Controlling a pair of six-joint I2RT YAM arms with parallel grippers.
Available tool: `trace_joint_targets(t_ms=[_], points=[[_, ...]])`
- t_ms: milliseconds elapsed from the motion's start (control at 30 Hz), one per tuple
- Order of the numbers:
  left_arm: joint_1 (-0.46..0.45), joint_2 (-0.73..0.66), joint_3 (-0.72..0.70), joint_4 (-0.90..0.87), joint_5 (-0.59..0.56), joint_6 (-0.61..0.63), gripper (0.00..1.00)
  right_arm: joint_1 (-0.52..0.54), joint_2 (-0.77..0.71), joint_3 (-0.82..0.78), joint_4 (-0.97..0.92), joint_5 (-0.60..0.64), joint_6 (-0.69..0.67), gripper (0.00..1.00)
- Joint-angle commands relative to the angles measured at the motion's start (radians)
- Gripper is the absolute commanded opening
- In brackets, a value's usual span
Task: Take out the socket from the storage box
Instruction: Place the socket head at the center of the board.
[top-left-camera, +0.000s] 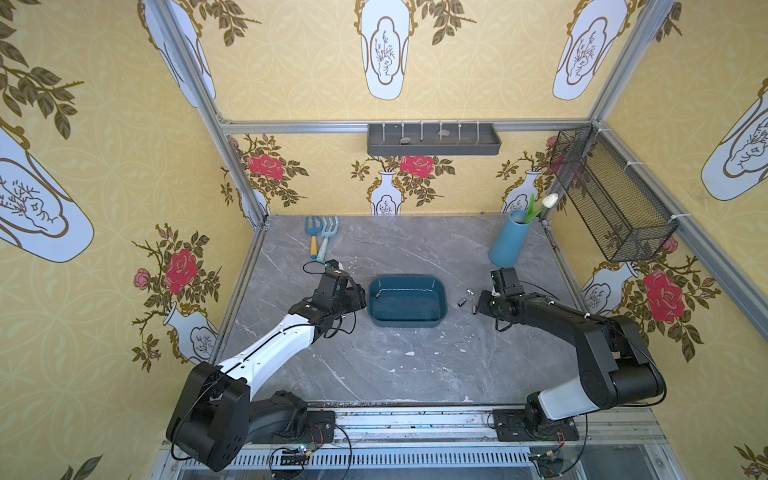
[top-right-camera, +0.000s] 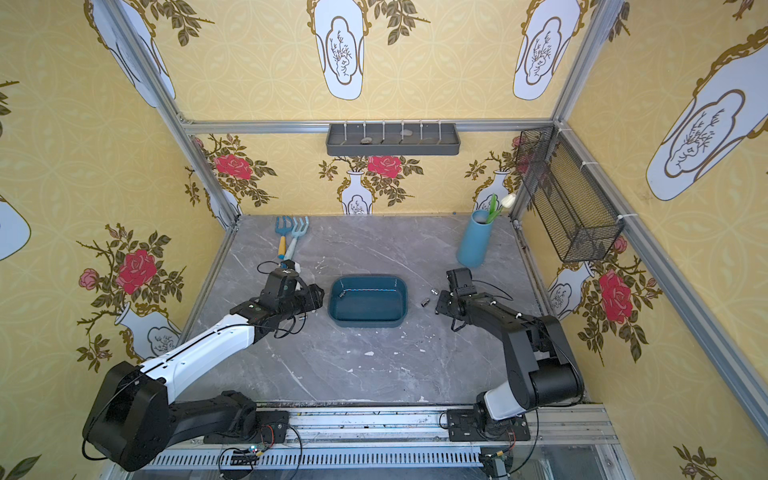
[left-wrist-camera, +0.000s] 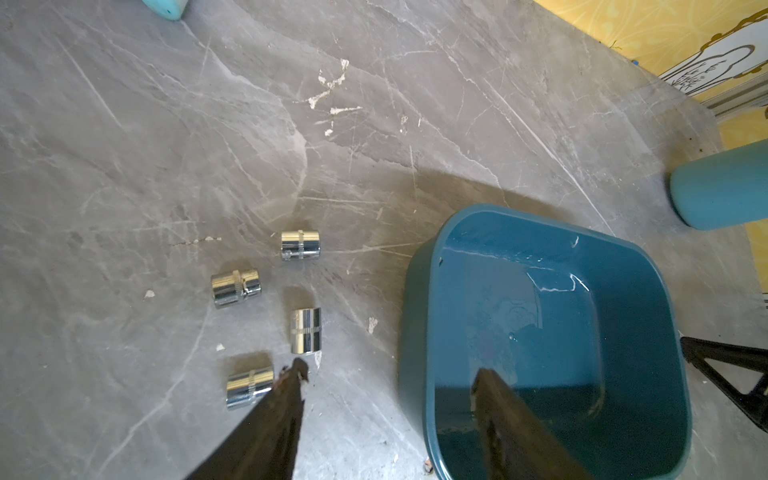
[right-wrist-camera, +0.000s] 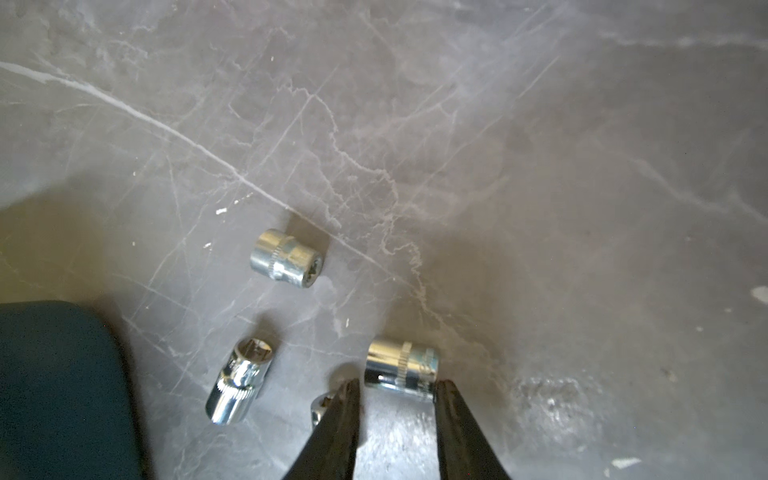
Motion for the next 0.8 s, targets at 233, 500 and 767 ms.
trace_joint_targets(t_ms=[233,500,767], points=[[0.001,-0.001,0.003,0.017,0.007,0.003,0.70,0.000,-0.020,0.014,-0.021,0.032,-0.005,0.41],[0.001,0.004,0.000,0.021,0.009,0.002,0.70,-0.010,0.008,0.050,-0.030,0.049,-0.019,0.45],[0.001,0.006,0.001,0.021,0.009,0.003,0.70,-0.021,0.060,0.080,-0.016,0.047,-0.031,0.48]])
